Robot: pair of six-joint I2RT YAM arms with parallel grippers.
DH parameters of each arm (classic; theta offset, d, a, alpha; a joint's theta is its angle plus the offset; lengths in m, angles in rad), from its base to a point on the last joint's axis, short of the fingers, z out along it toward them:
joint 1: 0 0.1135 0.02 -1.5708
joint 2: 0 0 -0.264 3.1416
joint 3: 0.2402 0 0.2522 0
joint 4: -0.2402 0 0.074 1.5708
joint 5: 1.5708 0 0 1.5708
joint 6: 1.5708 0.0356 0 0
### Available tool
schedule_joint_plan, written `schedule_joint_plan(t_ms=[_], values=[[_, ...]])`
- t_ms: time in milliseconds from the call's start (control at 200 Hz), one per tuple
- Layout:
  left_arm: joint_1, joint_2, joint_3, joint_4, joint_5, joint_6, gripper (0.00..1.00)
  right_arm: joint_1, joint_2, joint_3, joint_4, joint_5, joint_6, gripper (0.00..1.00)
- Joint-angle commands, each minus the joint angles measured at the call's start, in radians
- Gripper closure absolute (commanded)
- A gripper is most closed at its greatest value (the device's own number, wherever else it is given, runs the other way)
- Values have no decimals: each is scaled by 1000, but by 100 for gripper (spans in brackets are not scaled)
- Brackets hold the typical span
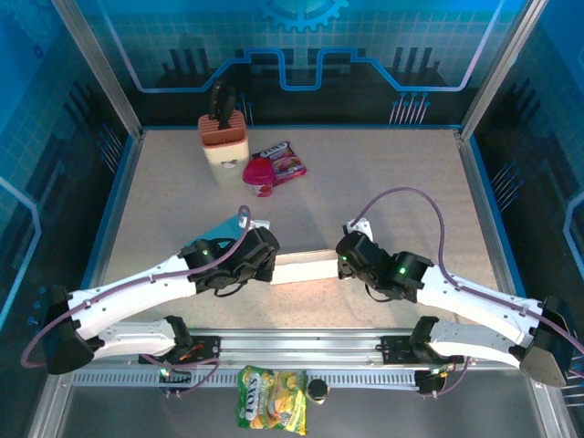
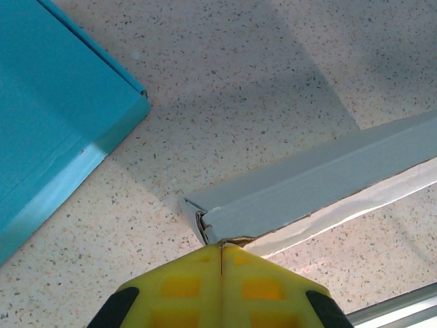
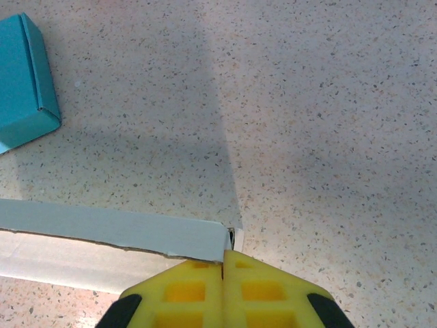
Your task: Fold the paper box
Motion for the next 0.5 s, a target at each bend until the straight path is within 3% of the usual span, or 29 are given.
schedule_joint_plan(t_ms=[0,495], values=[[-9,-25,-18,78,5,-49,100,28,15,20,-29,-15,25,100],[-13,-51,-69,118,-49,7,100,31,12,19,-25,-11,19,100]])
